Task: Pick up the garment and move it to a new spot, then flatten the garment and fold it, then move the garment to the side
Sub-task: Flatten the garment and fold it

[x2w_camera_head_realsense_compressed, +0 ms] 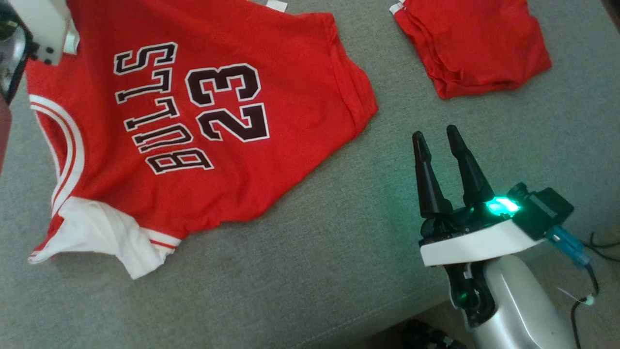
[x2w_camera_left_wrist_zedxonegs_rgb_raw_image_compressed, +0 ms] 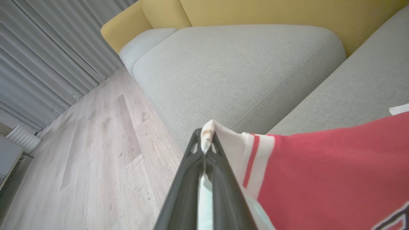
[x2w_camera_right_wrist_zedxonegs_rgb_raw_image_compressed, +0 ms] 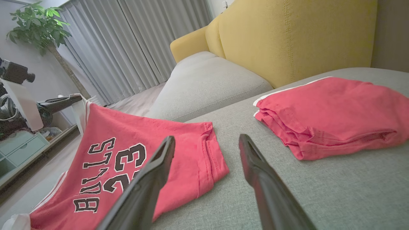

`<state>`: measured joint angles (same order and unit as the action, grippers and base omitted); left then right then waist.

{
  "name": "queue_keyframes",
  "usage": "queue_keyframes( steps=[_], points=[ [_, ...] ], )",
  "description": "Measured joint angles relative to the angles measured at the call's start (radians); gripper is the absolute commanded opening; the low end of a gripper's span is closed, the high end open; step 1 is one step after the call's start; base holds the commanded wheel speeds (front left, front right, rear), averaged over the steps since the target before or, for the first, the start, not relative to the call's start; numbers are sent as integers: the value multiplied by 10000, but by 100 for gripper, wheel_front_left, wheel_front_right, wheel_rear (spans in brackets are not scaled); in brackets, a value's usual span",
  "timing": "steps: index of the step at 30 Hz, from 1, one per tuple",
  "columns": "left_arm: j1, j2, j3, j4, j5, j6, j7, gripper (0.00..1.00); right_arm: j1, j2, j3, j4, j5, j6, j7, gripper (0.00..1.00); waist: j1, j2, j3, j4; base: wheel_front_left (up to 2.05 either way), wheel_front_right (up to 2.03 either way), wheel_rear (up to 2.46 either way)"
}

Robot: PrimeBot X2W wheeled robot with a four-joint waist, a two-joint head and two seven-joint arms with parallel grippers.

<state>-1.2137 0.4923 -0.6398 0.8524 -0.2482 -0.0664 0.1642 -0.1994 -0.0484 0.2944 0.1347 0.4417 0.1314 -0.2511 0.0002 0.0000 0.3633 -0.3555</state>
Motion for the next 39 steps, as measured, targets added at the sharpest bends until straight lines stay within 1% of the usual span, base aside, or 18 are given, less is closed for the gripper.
queue_keyframes(
  steps=[1,2,3,7,15,18,19,20,24,27,30,35,39],
  points=[
    [-11,-8,23,190,-2,65,-96,3,-1,2,2,-15,0,0,0,100,0,0,43,-12,0,0,0],
    [-12,-12,82,355,-2,144,-205,53,-1,2,2,-27,-2,0,0,100,0,0,75,-10,0,0,0],
    [-19,-17,136,514,-2,261,-364,100,-1,2,-4,-31,-2,0,0,100,0,0,96,13,0,0,0],
    [-185,-92,234,905,-81,314,-1049,100,-13,2,-63,-35,-35,0,0,100,-1,0,148,226,0,0,0],
    [75,-892,272,1030,-458,370,-2943,100,-83,0,-487,42,-468,0,0,100,-2,0,-136,1017,0,0,0],
    [631,-1179,272,836,-629,364,-3498,100,-80,2,-662,113,-652,0,0,100,-2,0,-378,1413,0,0,0],
    [631,-1179,272,836,-629,364,-3498,100,-80,2,-662,113,-652,0,0,100,-2,0,-378,1413,0,0,0],
    [885,-1273,276,723,-715,370,-3649,100,-77,2,-738,136,-708,0,0,100,-2,0,-477,1552,0,0,0],
    [2034,-1567,303,-65,-1034,504,-3988,100,81,0,-1085,230,-857,0,-2,100,-3,0,-890,2168,0,0,0],
    [3098,-1615,364,-932,-1250,702,-4082,100,284,0,-1145,343,-945,0,-2,100,-3,0,-1230,2623,0,0,0],
    [4435,-1563,594,-1881,-1540,1043,-4136,100,457,0,-1145,405,-1012,0,-2,100,-4,0,-1572,3017,0,0,0],
    [6873,-1503,633,-3507,-1948,1655,-4136,100,639,0,-1120,439,-1012,0,-2,100,-5,0,-2041,3494,0,0,0],
    [8106,-1476,596,-4464,-2115,1946,-4010,100,826,0,-1101,451,-1014,0,-2,100,-5,1,-2191,3699,0,0,0]
  ],
)
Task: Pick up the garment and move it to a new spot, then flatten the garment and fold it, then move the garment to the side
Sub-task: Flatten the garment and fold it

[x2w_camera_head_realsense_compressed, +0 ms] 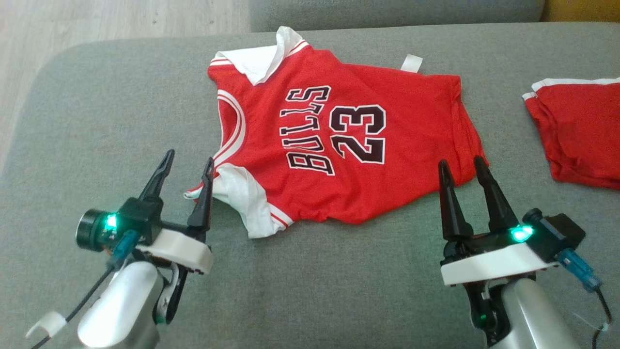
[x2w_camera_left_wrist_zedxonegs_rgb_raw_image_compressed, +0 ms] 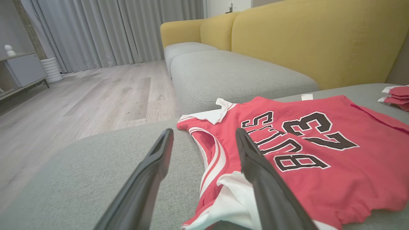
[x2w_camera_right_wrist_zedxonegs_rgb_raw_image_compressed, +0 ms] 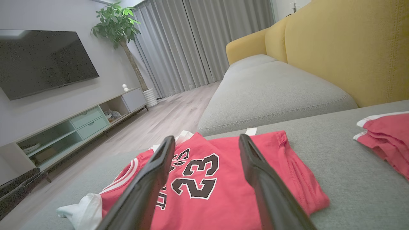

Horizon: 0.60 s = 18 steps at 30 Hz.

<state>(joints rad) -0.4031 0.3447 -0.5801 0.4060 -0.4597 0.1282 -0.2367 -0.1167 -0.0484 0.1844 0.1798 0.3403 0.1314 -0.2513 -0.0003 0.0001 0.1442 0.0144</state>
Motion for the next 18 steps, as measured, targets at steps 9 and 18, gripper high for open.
queue_keyframes(
  steps=[9,18],
  points=[
    [130,35,-445,-844,-77,40,1078,100,22,0,81,-8,-75,0,0,100,3,0,329,-131,0,0,0],
    [-99,211,-700,115,-15,56,1908,100,-76,2,115,-52,-63,0,0,100,4,0,731,-437,0,0,0]
  ],
)
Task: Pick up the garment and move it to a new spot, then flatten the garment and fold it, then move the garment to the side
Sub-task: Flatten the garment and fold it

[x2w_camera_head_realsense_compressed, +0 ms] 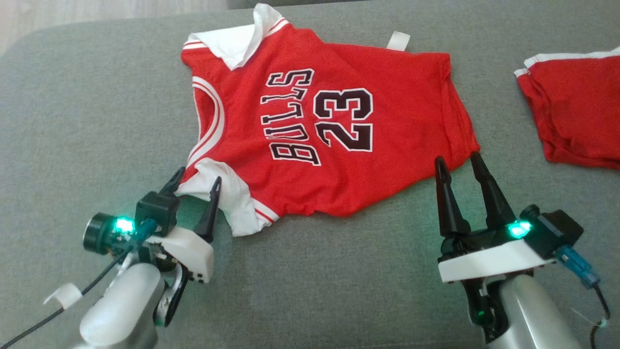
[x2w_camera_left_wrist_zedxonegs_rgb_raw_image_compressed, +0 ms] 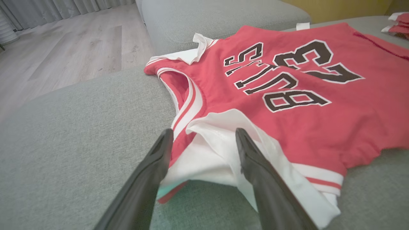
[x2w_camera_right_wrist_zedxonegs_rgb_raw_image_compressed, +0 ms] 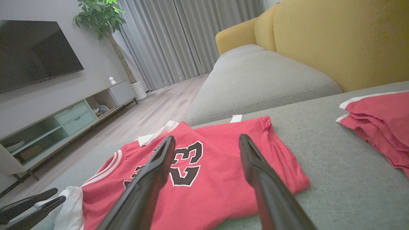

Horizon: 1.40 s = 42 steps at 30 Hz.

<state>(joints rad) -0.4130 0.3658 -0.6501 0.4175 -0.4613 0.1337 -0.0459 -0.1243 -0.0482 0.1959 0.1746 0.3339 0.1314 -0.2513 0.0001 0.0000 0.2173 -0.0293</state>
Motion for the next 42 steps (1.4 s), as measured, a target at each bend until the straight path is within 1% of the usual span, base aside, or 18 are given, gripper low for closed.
queue_keyframes(
  steps=[9,10,11,12,17,20,23,27,30,36,39,42],
  points=[
    [-541,6,-54,698,123,-6,-86,100,-121,-2,-4,-6,63,0,0,100,0,0,186,-235,0,0,0],
    [-569,6,-67,732,150,-12,-94,73,-121,-2,-2,-6,82,0,0,100,0,0,193,-251,0,0,0],
    [-592,2,-96,800,150,-19,-94,32,-121,-2,-2,-6,82,0,0,100,0,0,198,-263,0,0,0],
    [-610,-2,-151,878,151,-21,-96,0,-121,-2,-4,-4,82,0,0,100,0,0,203,-272,0,0,0],
    [-779,-36,-261,982,242,-17,-550,0,-123,-2,-8,-2,82,0,0,100,0,0,182,-288,0,0,0],
    [-840,-69,-251,872,313,-13,-1041,0,-121,-2,-73,2,82,0,0,100,0,0,91,-237,0,0,0],
    [-840,-65,-226,698,313,15,-1256,0,-114,-2,-92,12,82,0,0,100,0,0,-3,-171,0,0,0],
    [-689,-8,-100,90,309,347,-1511,0,-80,-2,-111,67,82,0,0,100,0,0,-271,35,0,0,0],
    [-102,176,48,-520,284,612,-1584,0,-65,-2,-102,115,82,0,0,100,-1,0,-491,228,0,0,0],
    [1468,826,84,-1935,194,1139,-1584,0,154,-2,-100,205,92,0,0,100,-1,0,-875,732,0,0,0],
    [1850,1068,36,-2615,196,1235,-1304,0,345,-2,-58,290,94,0,0,100,-1,0,-1035,1001,0,0,0],
    [2128,1298,-73,-2970,211,1231,-986,0,367,-2,-42,322,96,0,0,100,-2,0,-1178,1249,0,0,0]
  ],
)
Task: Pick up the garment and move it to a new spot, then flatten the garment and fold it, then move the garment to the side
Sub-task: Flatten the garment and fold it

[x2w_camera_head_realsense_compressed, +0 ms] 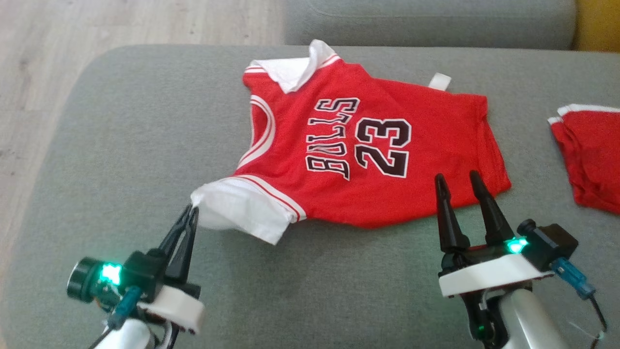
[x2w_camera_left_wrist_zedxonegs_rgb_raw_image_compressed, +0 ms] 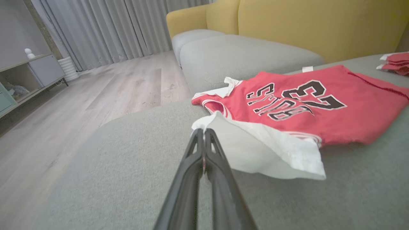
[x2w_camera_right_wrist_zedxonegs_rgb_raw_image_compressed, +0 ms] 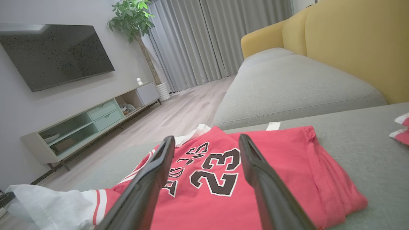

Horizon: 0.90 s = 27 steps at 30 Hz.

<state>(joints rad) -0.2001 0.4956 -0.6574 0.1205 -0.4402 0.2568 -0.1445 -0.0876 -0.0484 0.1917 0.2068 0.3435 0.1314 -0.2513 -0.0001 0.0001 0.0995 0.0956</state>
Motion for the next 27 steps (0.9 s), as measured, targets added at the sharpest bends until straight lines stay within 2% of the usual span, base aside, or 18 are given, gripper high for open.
queue_keyframes(
  steps=[6,8,9,13,15,19,23,27],
  points=[
    [612,391,-278,-144,10,115,767,0,4,2,117,44,2,0,0,100,-1,0,-267,322,0,0,0],
    [798,529,-514,-96,-23,100,1300,73,4,2,146,61,52,0,0,100,0,0,-332,366,0,0,0],
    [901,558,-560,-96,-35,100,1442,100,6,2,165,69,81,0,0,100,0,0,-360,375,0,0,0],
    [1011,554,-489,-272,-31,382,1404,100,11,2,267,119,81,0,0,100,0,0,-441,314,0,0,0],
    [974,456,-309,-456,-29,604,993,100,11,2,270,123,81,0,0,100,0,0,-466,236,0,0,0],
    [666,-98,240,-754,-184,915,-115,100,11,0,268,123,81,0,0,100,0,0,-472,-13,0,0,0],
    [252,-596,591,-746,-349,882,-819,100,7,0,249,61,69,0,0,100,1,0,-395,-342,0,0,0],
    [172,-1143,823,-708,-510,512,-1049,100,-8,2,146,-69,63,0,0,100,1,0,-236,-721,0,0,0]
  ],
)
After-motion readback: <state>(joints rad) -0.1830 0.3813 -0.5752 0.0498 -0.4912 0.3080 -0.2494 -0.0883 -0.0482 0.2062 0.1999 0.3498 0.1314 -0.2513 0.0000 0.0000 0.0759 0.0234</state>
